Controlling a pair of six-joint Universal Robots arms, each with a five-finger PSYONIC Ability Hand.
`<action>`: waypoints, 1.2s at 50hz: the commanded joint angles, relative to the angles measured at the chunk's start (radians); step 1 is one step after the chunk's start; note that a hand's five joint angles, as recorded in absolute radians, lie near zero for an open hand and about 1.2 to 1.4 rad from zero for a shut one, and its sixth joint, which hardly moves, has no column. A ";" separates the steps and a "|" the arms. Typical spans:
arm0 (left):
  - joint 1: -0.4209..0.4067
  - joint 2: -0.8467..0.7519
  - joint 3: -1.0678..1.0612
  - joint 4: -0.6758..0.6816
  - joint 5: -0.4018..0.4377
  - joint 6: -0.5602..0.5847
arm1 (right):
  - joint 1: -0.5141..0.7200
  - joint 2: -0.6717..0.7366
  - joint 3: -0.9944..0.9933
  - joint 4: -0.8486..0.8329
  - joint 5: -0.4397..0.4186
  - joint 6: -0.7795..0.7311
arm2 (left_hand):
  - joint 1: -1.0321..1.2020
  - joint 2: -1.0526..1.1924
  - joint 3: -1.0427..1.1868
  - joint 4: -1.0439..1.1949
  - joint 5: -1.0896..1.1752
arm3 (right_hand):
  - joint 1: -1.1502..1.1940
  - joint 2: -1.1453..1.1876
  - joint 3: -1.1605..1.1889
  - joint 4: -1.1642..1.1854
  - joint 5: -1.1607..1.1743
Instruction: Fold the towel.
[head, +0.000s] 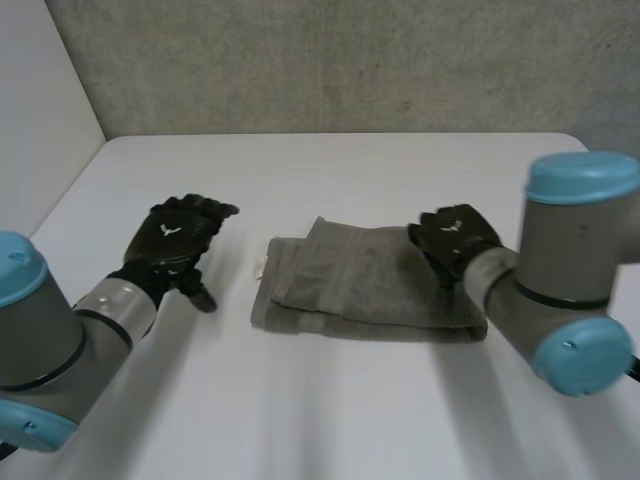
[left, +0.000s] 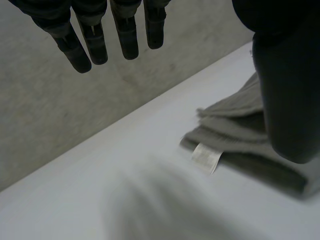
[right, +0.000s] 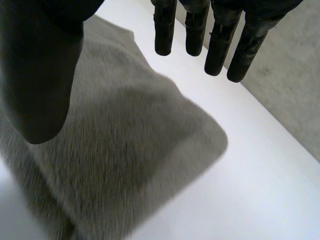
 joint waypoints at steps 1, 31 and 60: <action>-0.121 -0.107 0.127 -0.016 0.077 0.003 | -0.065 -0.102 0.198 -0.109 -0.023 -0.001 | 0.123 0.118 0.124 0.125 -0.052 | -0.038 -0.040 -0.039 -0.034 -0.003; -0.239 -0.367 0.351 -0.141 0.063 0.028 | -0.122 -0.161 0.450 -0.311 -0.053 0.006 | 0.814 0.808 0.815 0.815 0.638 | 0.271 0.269 0.269 0.275 0.306; -0.241 -0.404 0.341 -0.098 -0.017 0.164 | -0.117 -0.163 0.471 -0.326 -0.057 0.009 | 1.006 1.001 1.007 1.008 0.831 | 0.294 0.292 0.292 0.298 0.329</action>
